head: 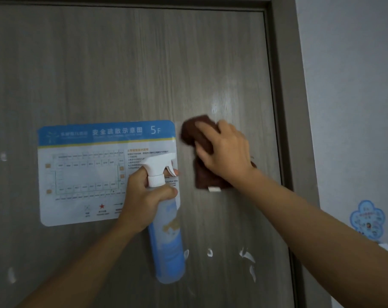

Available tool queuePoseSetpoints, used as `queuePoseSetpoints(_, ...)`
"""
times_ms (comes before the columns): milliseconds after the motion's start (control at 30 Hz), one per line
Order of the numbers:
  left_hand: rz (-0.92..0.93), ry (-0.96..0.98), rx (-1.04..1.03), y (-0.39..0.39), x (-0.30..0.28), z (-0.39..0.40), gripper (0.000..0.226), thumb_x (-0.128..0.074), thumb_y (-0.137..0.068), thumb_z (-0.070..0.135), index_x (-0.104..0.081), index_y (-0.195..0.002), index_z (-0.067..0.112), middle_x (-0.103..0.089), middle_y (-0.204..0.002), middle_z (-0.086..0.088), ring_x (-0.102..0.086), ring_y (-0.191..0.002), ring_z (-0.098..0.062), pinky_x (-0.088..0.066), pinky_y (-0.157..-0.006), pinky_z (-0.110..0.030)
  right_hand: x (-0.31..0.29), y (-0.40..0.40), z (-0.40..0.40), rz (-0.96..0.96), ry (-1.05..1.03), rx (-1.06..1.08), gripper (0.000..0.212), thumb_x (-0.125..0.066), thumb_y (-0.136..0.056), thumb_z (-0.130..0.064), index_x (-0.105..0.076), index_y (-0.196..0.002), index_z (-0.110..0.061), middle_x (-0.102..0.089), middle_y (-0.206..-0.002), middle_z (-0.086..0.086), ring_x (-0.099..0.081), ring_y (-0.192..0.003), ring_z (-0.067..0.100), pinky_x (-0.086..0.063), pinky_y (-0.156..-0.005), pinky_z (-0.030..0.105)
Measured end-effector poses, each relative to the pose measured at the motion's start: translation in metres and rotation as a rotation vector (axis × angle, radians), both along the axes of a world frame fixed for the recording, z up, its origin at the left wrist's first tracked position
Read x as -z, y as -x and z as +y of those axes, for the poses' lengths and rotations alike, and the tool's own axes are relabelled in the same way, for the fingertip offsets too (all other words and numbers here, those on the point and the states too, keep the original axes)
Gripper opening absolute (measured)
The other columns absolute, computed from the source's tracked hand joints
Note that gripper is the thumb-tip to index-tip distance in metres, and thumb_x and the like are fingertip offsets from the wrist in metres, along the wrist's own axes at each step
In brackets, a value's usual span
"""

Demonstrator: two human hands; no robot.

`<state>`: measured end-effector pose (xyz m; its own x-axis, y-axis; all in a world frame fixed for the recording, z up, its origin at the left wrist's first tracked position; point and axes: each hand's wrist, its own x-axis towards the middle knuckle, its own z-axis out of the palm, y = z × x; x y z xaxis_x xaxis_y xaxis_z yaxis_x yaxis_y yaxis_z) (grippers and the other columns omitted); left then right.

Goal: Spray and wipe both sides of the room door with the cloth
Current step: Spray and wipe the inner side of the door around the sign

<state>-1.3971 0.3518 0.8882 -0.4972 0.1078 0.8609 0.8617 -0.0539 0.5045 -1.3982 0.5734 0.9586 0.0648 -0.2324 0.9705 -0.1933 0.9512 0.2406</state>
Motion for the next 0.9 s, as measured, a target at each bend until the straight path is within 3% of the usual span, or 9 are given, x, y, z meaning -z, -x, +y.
queuePoseSetpoints(133, -0.032, -0.035, 0.035, 0.001, 0.0, -0.003, 0.037, -0.073, -0.065, 0.003, -0.076, -0.102, 0.008, -0.077, -0.106, -0.015, -0.072, -0.101, -0.032, -0.057, -0.088, -0.045, -0.002, 0.002, -0.017, -0.031, 0.097, -0.077, 0.051, -0.065, -0.087, -0.038, -0.063, -0.135, -0.022, -0.059, -0.098, 0.013, -0.06, -0.079, 0.034, -0.052, -0.06, 0.04)
queuePoseSetpoints(267, -0.043, -0.091, 0.067, 0.0, 0.005, -0.006, 0.045, -0.078, -0.059, 0.015, -0.075, -0.103, 0.011, -0.076, -0.103, -0.021, -0.07, -0.092, -0.038, -0.056, -0.085, -0.06, 0.082, -0.002, -0.004, -0.066, -0.144, -0.099, 0.056, -0.072, -0.081, -0.033, -0.066, -0.135, -0.019, -0.057, -0.097, 0.012, -0.056, -0.081, 0.031, -0.049, -0.065, 0.039)
queuePoseSetpoints(367, -0.044, -0.075, 0.069, -0.001, 0.005, -0.007, 0.047, -0.076, -0.058, 0.022, -0.075, -0.104, 0.012, -0.078, -0.104, -0.015, -0.072, -0.094, -0.037, -0.057, -0.086, -0.057, 0.131, -0.007, 0.013, -0.117, -0.386, -0.014, 0.054, -0.074, -0.084, -0.036, -0.065, -0.134, -0.019, -0.056, -0.095, 0.01, -0.054, -0.082, 0.029, -0.048, -0.068, 0.038)
queuePoseSetpoints(433, -0.04, -0.043, 0.054, -0.001, 0.005, -0.005, 0.042, -0.077, -0.061, 0.016, -0.075, -0.102, 0.011, -0.077, -0.105, -0.015, -0.072, -0.097, -0.035, -0.058, -0.086, -0.052, 0.124, -0.006, 0.025, -0.109, -0.43, 0.03, 0.054, -0.075, -0.084, -0.038, -0.064, -0.134, -0.02, -0.057, -0.096, 0.009, -0.055, -0.082, 0.028, -0.049, -0.069, 0.039)
queuePoseSetpoints(533, -0.019, -0.009, 0.019, -0.001, 0.004, -0.002, 0.036, -0.073, -0.066, 0.005, -0.075, -0.101, 0.007, -0.076, -0.103, -0.018, -0.072, -0.097, -0.027, -0.058, -0.084, -0.04, 0.067, -0.001, 0.033, -0.041, -0.132, 0.019, 0.052, -0.071, -0.087, -0.036, -0.063, -0.135, -0.019, -0.059, -0.096, 0.012, -0.058, -0.078, 0.03, -0.054, -0.064, 0.042)
queuePoseSetpoints(633, -0.018, 0.006, 0.02, 0.0, 0.005, -0.002, 0.036, -0.073, -0.067, 0.004, -0.075, -0.103, 0.009, -0.075, -0.103, -0.019, -0.071, -0.099, -0.037, -0.059, -0.085, -0.05, 0.003, -0.004, 0.035, -0.004, 0.218, 0.018, 0.049, -0.068, -0.091, -0.038, -0.061, -0.136, -0.02, -0.061, -0.1, 0.014, -0.061, -0.077, 0.031, -0.05, -0.061, 0.036)
queuePoseSetpoints(733, -0.021, 0.018, 0.02, 0.0, 0.004, -0.002, 0.037, -0.073, -0.067, 0.005, -0.075, -0.103, 0.009, -0.075, -0.103, -0.019, -0.07, -0.1, -0.039, -0.059, -0.085, -0.053, -0.004, -0.005, 0.028, -0.004, 0.361, -0.002, 0.049, -0.064, -0.095, -0.04, -0.059, -0.14, -0.021, -0.06, -0.105, 0.013, -0.06, -0.082, 0.028, -0.049, -0.063, 0.035)
queuePoseSetpoints(800, -0.024, 0.012, 0.019, 0.0, 0.003, -0.001, 0.038, -0.073, -0.066, 0.005, -0.076, -0.103, 0.012, -0.076, -0.104, -0.018, -0.071, -0.102, -0.038, -0.059, -0.087, -0.049, 0.034, -0.006, 0.015, -0.033, 0.309, -0.044, 0.052, -0.069, -0.092, -0.037, -0.058, -0.14, -0.019, -0.059, -0.105, 0.013, -0.058, -0.081, 0.026, -0.048, -0.063, 0.033)
queuePoseSetpoints(900, -0.019, 0.002, 0.012, 0.0, 0.002, -0.001, 0.038, -0.074, -0.065, 0.004, -0.077, -0.102, 0.013, -0.077, -0.104, -0.018, -0.071, -0.105, -0.037, -0.058, -0.09, -0.048, 0.116, -0.009, 0.009, -0.083, -0.058, -0.03, 0.055, -0.072, -0.085, -0.034, -0.063, -0.137, -0.018, -0.058, -0.102, 0.013, -0.055, -0.085, 0.028, -0.051, -0.064, 0.036)
